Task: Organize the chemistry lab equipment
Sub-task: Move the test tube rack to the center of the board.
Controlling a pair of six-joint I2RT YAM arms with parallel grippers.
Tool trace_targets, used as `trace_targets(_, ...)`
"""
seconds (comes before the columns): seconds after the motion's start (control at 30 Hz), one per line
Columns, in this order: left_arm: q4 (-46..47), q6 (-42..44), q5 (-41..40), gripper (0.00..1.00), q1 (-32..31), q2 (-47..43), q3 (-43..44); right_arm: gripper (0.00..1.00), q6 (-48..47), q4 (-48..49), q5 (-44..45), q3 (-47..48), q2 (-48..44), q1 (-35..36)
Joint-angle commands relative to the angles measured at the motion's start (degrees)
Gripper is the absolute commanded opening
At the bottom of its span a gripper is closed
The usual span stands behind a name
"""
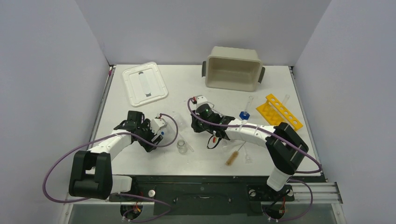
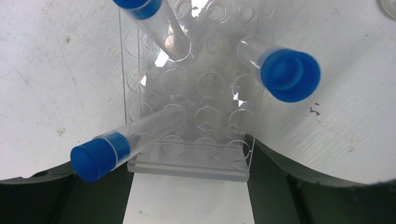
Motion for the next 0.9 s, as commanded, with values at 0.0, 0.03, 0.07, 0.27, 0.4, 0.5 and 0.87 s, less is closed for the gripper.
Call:
trace_targets(0.0, 4.7, -0.7, -6.3, 0.54, 0.4, 2.3, 1.0, 0.1, 0.5, 2.6, 1.3, -0.6, -3.1, -0.7)
trace_targets(0.03, 5.2, -0.9, -6.9, 0.55, 0.7, 2.7, 1.2, 0.1, 0.5, 2.6, 1.3, -0.6, -3.2, -0.8)
trace_targets(0.07, 5.3, -0.9, -7.8, 0.55, 1.5, 3.6, 1.3, 0.1, 0.5, 2.6, 1.3, -0.6, -3.3, -1.0)
trace_targets(0.27, 6.6, 0.0, -9.7, 0.55, 8.9, 8.1, 3.7, 0.11, 0.3, 2.5, 1.5, -1.0, -4.1, -2.0)
trace_targets(0.4, 6.5, 1.0, -10.0, 0.54, 14.7, 11.7, 7.2, 0.13, 0.2, 2.6, 1.8, -1.4, -4.9, -2.5)
trace_targets(0.5, 6.7, 1.9, -10.7, 0.55, 17.7, 14.1, 8.4, 0.14, 0.3, 2.6, 2.1, -2.0, -5.4, -2.9)
trace_targets(0.87, 5.2, 2.4, -9.6, 0.98, 21.4, 15.3, 10.4, 0.2, 0.4, 3.3, 3.8, -3.3, -7.3, -4.0)
